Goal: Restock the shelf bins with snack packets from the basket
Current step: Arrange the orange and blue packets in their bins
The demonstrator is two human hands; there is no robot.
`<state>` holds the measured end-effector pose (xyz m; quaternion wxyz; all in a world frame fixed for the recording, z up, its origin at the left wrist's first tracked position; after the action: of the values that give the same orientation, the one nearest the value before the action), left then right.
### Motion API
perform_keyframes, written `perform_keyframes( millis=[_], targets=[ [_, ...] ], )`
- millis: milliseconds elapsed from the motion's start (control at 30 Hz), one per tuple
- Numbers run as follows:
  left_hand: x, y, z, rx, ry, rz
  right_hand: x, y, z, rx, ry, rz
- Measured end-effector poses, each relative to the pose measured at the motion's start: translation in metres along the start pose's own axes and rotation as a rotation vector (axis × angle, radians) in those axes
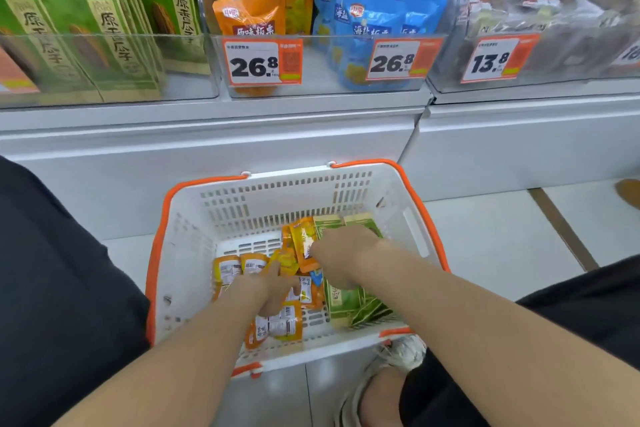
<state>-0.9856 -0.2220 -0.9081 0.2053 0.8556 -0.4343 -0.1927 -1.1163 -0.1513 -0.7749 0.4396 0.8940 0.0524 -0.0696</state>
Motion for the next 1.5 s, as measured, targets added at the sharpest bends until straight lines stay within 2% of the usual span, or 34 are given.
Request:
perform_keyframes(
  millis=[133,233,367,500,600,667,733,833,900,967,1033,1100,1233,1333,1400,1500],
  targets=[
    [-0.003,-0.004,0.002,0.002,0.067,0.051,0.0,0.004,0.002,0.0,0.022,-0.007],
    [0.001,-0.002,0.005,-0.04,0.024,0.001,0.003,0.004,0.007,0.016,0.049,-0.005],
    [0.007,0.005,0.013,-0.185,-0.052,-0.006,0.002,0.007,0.015,-0.008,0.062,-0.006],
    [0.006,0.013,0.008,-0.333,0.017,0.015,-0.005,0.01,0.018,-0.014,0.035,-0.011],
    [0.008,0.022,-0.005,-0.515,0.111,0.007,-0.012,0.013,0.019,-0.011,0.003,0.02],
    [0.013,0.029,-0.012,-0.651,0.181,-0.134,-0.017,0.017,0.017,-0.007,-0.005,0.025],
    [0.02,0.037,-0.019,-0.799,0.228,-0.377,-0.021,0.018,0.016,-0.017,0.001,0.015],
    [0.024,0.048,-0.031,-0.964,0.177,-0.796,-0.025,0.018,0.018,-0.024,0.002,0.079],
    [0.021,0.059,-0.042,-0.974,0.093,-1.094,-0.026,0.017,0.022,-0.001,-0.001,0.208],
    [0.014,0.074,-0.054,-0.895,0.02,-1.349,-0.027,0.02,0.023,-0.018,-0.01,0.332],
    [0.005,0.09,-0.064,-0.797,-0.064,-1.506,-0.027,0.027,0.022,-0.113,-0.03,0.393],
    [0.001,0.102,-0.072,-0.805,-0.122,-1.565,-0.033,0.034,0.023,-0.222,-0.068,0.444],
    [-0.006,0.118,-0.087,-1.063,-0.167,-1.454,-0.056,0.052,0.02,-0.333,-0.165,0.553],
    [-0.006,0.126,-0.098,-1.315,-0.121,-1.152,-0.072,0.077,0.009,-0.414,-0.2,0.691],
    [-0.006,0.132,-0.102,-1.427,-0.118,-0.993,-0.078,0.097,-0.002,-0.491,-0.195,0.846],
    [-0.013,0.144,-0.118,-1.54,-0.017,-0.699,-0.08,0.127,-0.015,-0.632,-0.154,1.0]
  ],
)
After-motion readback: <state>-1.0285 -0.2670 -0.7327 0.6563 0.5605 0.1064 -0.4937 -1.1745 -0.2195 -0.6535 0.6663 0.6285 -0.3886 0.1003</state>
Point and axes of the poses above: each hand's wrist, its own z-axis towards the middle knuckle, its own y-axis out of the back of the hand, x = y × z, the point moved 2 cm from there along z, towards the middle knuckle, and after that the axes turned 4 degrees about -y, right-handed, at the moved point
